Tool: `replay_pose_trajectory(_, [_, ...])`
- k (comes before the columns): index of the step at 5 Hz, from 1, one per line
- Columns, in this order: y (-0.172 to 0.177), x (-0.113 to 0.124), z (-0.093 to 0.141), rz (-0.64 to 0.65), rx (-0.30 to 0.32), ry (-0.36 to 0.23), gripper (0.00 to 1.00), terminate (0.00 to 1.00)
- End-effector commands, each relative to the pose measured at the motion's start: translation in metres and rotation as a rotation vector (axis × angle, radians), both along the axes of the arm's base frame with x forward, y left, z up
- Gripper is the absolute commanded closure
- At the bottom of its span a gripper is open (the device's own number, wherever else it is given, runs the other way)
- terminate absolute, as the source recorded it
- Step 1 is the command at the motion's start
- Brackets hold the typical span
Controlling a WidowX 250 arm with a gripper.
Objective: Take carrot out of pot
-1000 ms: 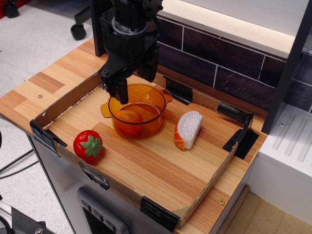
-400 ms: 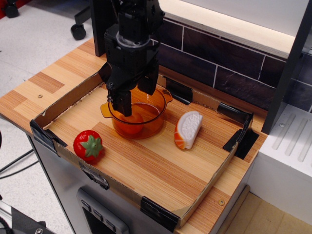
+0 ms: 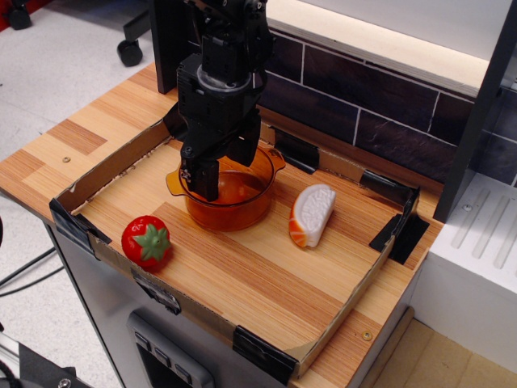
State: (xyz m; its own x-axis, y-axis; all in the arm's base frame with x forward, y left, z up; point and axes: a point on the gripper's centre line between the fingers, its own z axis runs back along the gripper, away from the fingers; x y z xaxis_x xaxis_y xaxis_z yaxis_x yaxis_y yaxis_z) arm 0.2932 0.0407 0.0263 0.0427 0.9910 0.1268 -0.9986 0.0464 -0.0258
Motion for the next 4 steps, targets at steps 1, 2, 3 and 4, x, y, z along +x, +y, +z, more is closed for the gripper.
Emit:
replay_pose_trajectory(1, [-0.0082, 0.0038, -0.0018, -0.003, 0.026, -0.036, 0.0, 0.0])
replay_pose_trajectory(2, [-0.0102, 0.0025, -0.0059, -0.011, 0.031, -0.041, 0.0, 0.0])
replay_pose_trajectory(3, [-0.0114, -0.0003, -0.0072, -0.023, 0.036, -0.047, 1.0, 0.0])
replay_pose_trajectory(4, [-0.0108, -0.0019, -0.0072, -0.018, 0.034, -0.052, 1.0, 0.0])
